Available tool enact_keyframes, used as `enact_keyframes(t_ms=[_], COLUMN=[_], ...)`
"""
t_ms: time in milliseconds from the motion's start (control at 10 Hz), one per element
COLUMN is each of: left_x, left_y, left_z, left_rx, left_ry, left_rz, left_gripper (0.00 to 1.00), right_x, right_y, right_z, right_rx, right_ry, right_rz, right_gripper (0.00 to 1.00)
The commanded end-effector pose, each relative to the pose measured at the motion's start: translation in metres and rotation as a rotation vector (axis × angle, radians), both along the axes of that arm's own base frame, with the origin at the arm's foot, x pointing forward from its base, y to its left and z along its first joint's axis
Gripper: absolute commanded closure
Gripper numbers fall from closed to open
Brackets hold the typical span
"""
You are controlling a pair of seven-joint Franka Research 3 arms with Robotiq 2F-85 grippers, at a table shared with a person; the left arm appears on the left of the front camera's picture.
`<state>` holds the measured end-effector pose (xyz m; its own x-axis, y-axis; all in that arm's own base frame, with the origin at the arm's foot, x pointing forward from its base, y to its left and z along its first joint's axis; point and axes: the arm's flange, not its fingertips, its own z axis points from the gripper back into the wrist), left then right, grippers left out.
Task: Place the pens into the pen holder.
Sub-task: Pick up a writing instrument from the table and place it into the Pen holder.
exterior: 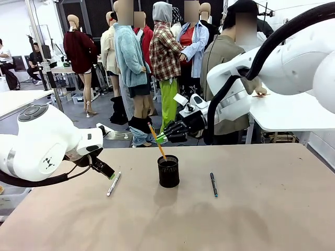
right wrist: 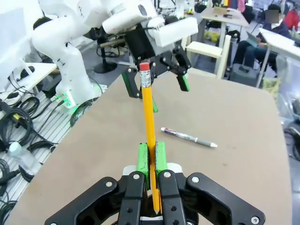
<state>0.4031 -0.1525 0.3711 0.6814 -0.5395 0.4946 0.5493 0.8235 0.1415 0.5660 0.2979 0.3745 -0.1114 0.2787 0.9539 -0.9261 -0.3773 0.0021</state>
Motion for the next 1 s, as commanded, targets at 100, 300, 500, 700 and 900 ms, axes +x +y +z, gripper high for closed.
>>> enact_keyframes(t_ms=[100,300,500,700,900], left_x=[0.000,0.000,0.000,0.000,0.000], left_y=[0.002,0.002,0.002,0.002,0.002], left_z=[0.000,0.000,0.000,0.000,0.000], left_rx=[-0.003,-0.003,-0.003,-0.003,-0.003], left_ry=[0.000,0.000,0.000,0.000,0.000], left_rz=[0.003,0.003,0.003,0.003,0.003], left_gripper=[0.00,0.00,0.00,0.00,0.00], right_x=[0.012,0.010,0.003,-0.001,-0.002], right_y=[-0.003,-0.009,-0.018,-0.025,-0.031], right_z=[-0.022,-0.025,-0.027,-0.029,-0.026], right_rx=[-0.041,-0.049,-0.040,-0.041,-0.037], right_ry=[0.089,0.081,0.078,0.069,0.058], right_rz=[0.027,0.020,0.027,0.030,0.014], right_gripper=[1.00,0.90,0.51,0.32,0.32])
